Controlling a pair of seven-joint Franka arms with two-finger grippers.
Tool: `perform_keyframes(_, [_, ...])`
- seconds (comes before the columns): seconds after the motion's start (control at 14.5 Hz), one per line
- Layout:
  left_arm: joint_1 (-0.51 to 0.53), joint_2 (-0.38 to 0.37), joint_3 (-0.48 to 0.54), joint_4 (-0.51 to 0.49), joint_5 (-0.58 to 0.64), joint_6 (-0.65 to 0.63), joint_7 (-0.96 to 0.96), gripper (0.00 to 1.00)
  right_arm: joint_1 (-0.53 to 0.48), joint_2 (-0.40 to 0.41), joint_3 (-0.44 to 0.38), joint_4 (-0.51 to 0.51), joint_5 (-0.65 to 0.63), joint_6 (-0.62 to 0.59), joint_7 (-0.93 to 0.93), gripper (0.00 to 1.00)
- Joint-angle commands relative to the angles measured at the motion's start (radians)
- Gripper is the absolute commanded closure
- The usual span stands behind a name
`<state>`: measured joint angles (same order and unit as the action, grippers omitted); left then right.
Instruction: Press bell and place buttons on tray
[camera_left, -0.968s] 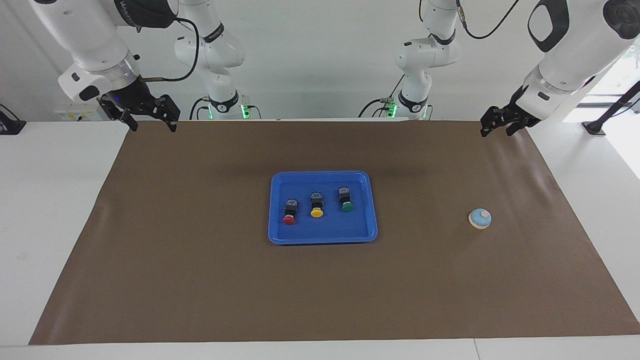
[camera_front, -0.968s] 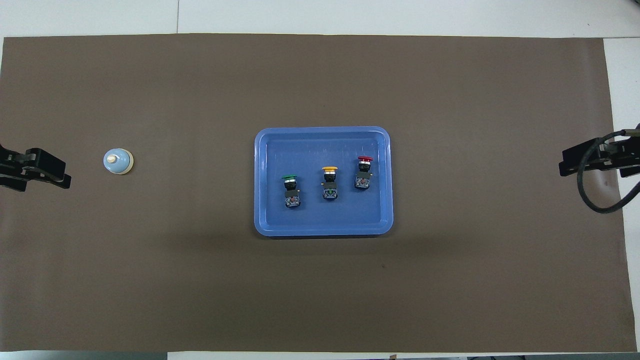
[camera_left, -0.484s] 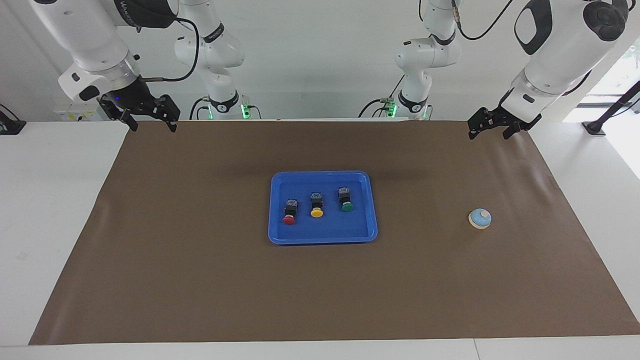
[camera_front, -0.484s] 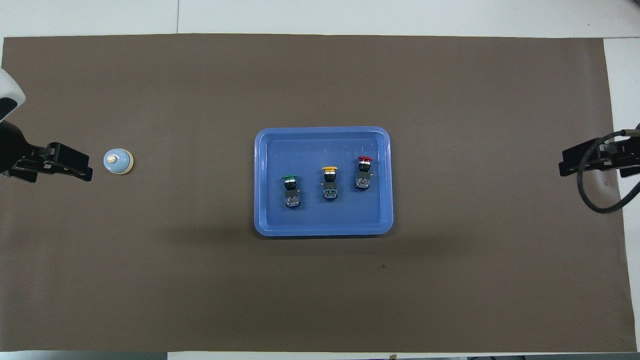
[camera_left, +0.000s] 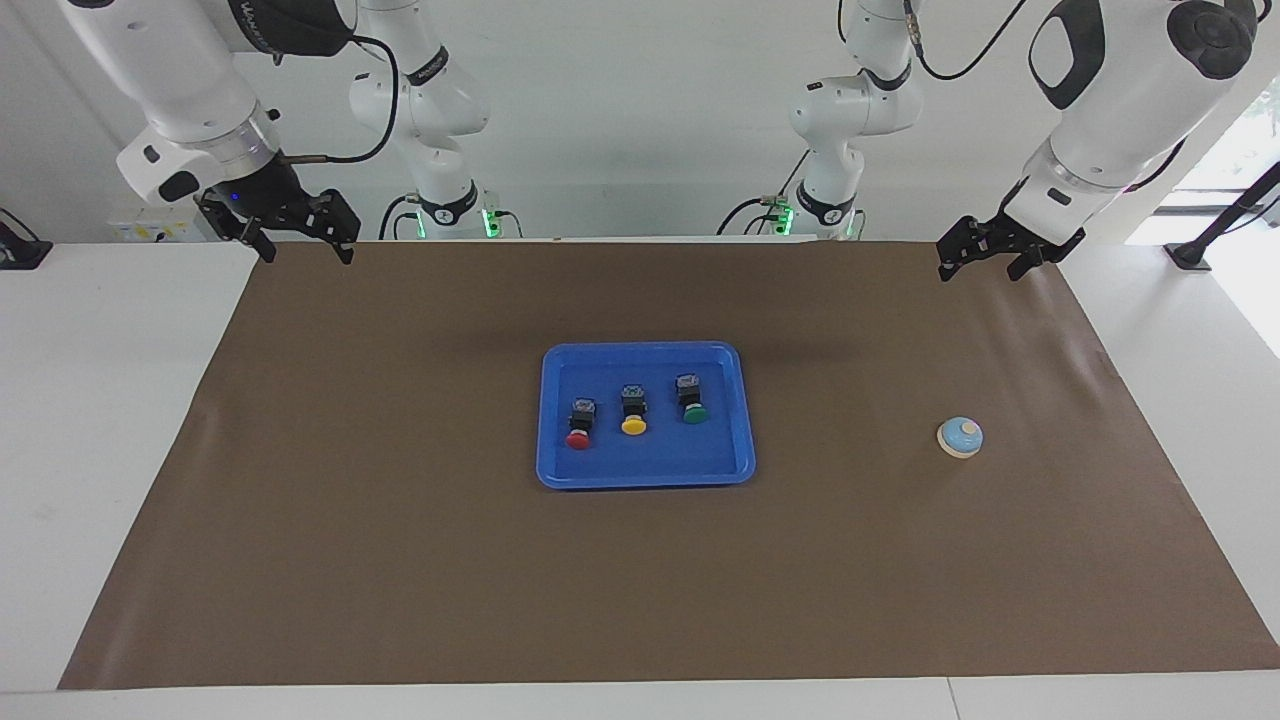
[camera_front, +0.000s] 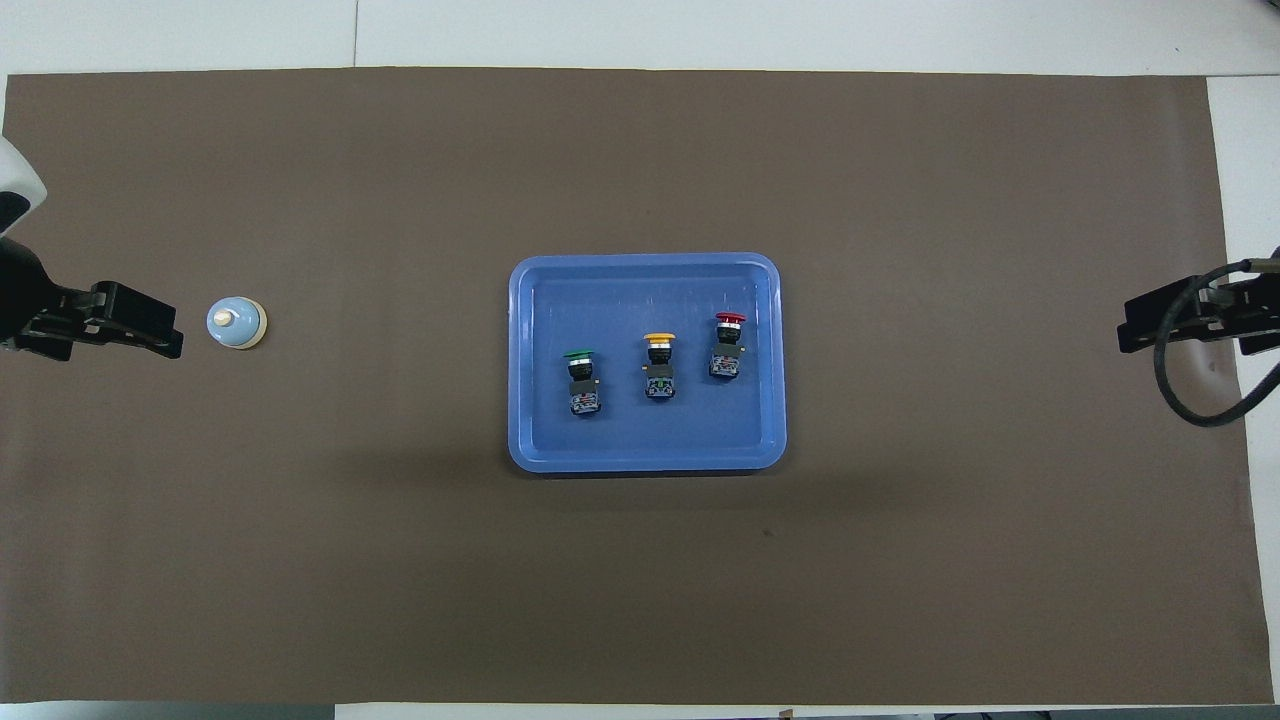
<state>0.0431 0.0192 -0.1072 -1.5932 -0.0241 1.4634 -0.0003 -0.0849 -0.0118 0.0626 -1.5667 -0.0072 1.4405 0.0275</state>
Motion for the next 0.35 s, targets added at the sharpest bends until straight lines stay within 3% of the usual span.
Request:
perform_keyframes(0.0, [-0.026,-0.004,0.014,-0.008,0.010,0.015,-0.009,0.00,-0.016,-0.011,0.013,-0.006,0.000,-0.012,0.008,0.00])
perform_keyframes(0.28, [-0.026,-0.005,0.014,-0.008,0.007,0.017,-0.010,0.00,-0.016,-0.011,0.013,-0.006,0.000,-0.012,0.008,0.00])
